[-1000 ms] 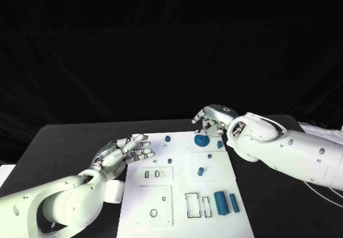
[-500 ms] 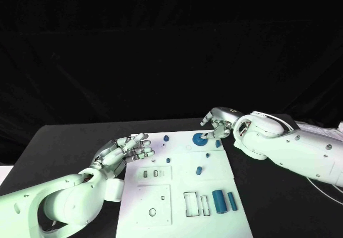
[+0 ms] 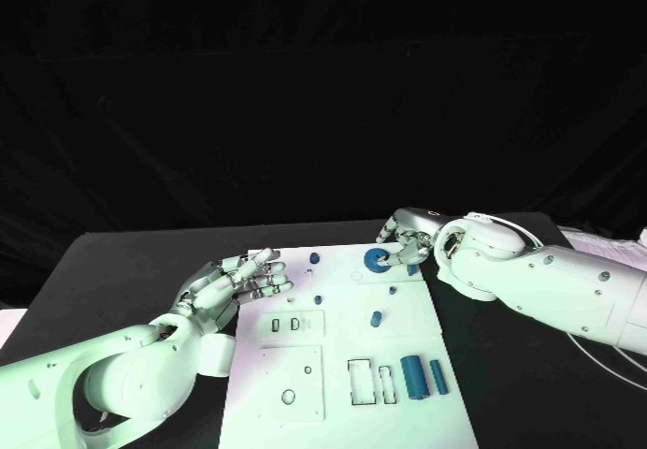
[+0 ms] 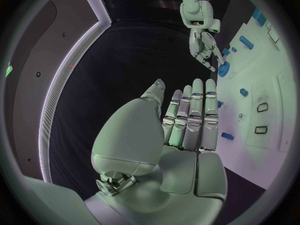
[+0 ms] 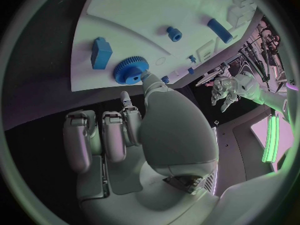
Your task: Assemble the parts on the task board
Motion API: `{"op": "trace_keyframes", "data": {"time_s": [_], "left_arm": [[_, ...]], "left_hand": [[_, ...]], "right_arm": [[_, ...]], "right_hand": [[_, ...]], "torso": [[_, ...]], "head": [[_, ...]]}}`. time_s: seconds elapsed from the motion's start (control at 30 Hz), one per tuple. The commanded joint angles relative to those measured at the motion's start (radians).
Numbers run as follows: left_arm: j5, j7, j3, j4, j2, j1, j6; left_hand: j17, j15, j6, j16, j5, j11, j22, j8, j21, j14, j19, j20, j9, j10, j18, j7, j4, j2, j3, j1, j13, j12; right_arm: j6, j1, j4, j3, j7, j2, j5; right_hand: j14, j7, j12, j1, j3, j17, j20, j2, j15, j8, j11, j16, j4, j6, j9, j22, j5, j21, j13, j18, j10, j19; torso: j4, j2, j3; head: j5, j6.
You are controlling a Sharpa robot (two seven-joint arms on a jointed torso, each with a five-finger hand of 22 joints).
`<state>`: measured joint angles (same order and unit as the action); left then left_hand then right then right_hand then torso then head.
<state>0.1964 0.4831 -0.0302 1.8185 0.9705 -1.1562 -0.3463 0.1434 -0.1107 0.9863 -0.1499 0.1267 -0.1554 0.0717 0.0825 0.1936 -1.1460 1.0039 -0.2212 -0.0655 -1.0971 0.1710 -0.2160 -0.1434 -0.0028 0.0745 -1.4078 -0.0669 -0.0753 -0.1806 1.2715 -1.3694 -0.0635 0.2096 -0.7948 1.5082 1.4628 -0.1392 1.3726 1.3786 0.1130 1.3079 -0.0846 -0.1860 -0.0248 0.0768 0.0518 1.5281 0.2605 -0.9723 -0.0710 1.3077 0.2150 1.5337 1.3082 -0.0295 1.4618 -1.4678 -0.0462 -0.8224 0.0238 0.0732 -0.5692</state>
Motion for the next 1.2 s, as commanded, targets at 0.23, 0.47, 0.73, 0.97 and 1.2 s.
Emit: {"op": "trace_keyframes", "data": {"time_s": [0.23,0.47,0.73,0.97,1.2], "left_arm": [[0.001,0.003,0.001,0.0,-0.002,-0.001,0.024],[0.001,0.002,0.001,-0.001,-0.002,-0.001,0.024],[0.001,0.002,0.001,-0.001,-0.002,-0.001,0.025],[0.001,0.001,0.001,-0.001,-0.002,-0.001,0.025],[0.001,0.0,0.001,-0.001,-0.001,-0.001,0.026]], "left_hand": [[0.001,-0.004,0.002,0.006,0.005,-0.009,-0.001,-0.004,-0.004,0.0,0.001,-0.004,0.001,0.0,0.012,-0.008,0.005,0.005,0.001,0.002,-0.001,0.006],[0.001,-0.004,0.002,0.007,0.005,-0.009,-0.001,-0.005,-0.005,-0.001,0.001,-0.004,0.001,0.0,0.012,-0.008,0.006,0.006,0.002,0.001,-0.001,0.006],[0.001,-0.004,0.002,0.007,0.005,-0.009,-0.001,-0.005,-0.005,-0.001,0.001,-0.004,0.001,0.0,0.012,-0.008,0.006,0.006,0.002,0.001,-0.001,0.006],[0.001,-0.004,0.002,0.007,0.005,-0.009,-0.001,-0.005,-0.005,-0.001,0.001,-0.004,0.001,0.0,0.012,-0.008,0.006,0.006,0.002,0.001,-0.001,0.006],[0.001,-0.004,0.002,0.007,0.005,-0.009,-0.001,-0.005,-0.005,-0.001,0.001,-0.004,0.001,0.0,0.012,-0.008,0.006,0.006,0.002,0.001,-0.001,0.006]], "right_arm": [[0.04,-0.008,0.007,0.0,-0.003,0.012,0.014],[0.041,-0.01,0.012,0.001,-0.005,0.014,0.019],[0.042,-0.011,0.016,0.001,-0.008,0.018,0.028],[0.037,-0.015,0.017,0.001,-0.001,0.025,0.089],[0.036,-0.025,0.003,0.003,0.014,0.029,0.183]], "right_hand": [[0.092,0.0,0.029,0.006,-0.003,0.183,-0.008,0.02,0.007,0.011,0.0,0.008,-0.006,-0.02,-0.003,0.185,0.004,0.008,0.132,0.011,0.044,-0.05],[0.093,0.002,0.049,0.012,0.005,0.188,-0.007,0.037,0.005,0.018,-0.002,0.01,-0.015,-0.036,-0.004,0.19,0.002,0.01,0.15,0.012,0.051,-0.054],[0.094,0.007,0.068,0.025,0.026,0.192,-0.004,0.062,0.001,0.028,-0.006,0.012,-0.034,-0.063,-0.006,0.197,-0.003,0.013,0.168,0.014,0.058,-0.058],[0.095,0.011,0.079,0.05,0.065,0.198,0.0,0.074,-0.002,0.029,-0.01,0.015,-0.067,-0.081,-0.005,0.206,-0.048,0.016,0.178,0.016,0.062,-0.064],[0.095,0.012,0.083,0.048,0.08,0.199,0.0,0.061,-0.003,0.028,-0.011,0.015,-0.082,-0.089,-0.003,0.213,-0.076,0.019,0.183,0.017,0.064,-0.069]], "torso": [[-0.0003,0.0,-0.0002],[0.0005,0.0,0.0],[-0.0003,0.0,0.0004],[0.0,0.0,0.0002],[-0.0005,0.0,0.0001]], "head": [[-0.003,-0.006],[-0.003,-0.007],[-0.002,-0.008],[-0.001,-0.01],[-0.001,-0.012]]}}
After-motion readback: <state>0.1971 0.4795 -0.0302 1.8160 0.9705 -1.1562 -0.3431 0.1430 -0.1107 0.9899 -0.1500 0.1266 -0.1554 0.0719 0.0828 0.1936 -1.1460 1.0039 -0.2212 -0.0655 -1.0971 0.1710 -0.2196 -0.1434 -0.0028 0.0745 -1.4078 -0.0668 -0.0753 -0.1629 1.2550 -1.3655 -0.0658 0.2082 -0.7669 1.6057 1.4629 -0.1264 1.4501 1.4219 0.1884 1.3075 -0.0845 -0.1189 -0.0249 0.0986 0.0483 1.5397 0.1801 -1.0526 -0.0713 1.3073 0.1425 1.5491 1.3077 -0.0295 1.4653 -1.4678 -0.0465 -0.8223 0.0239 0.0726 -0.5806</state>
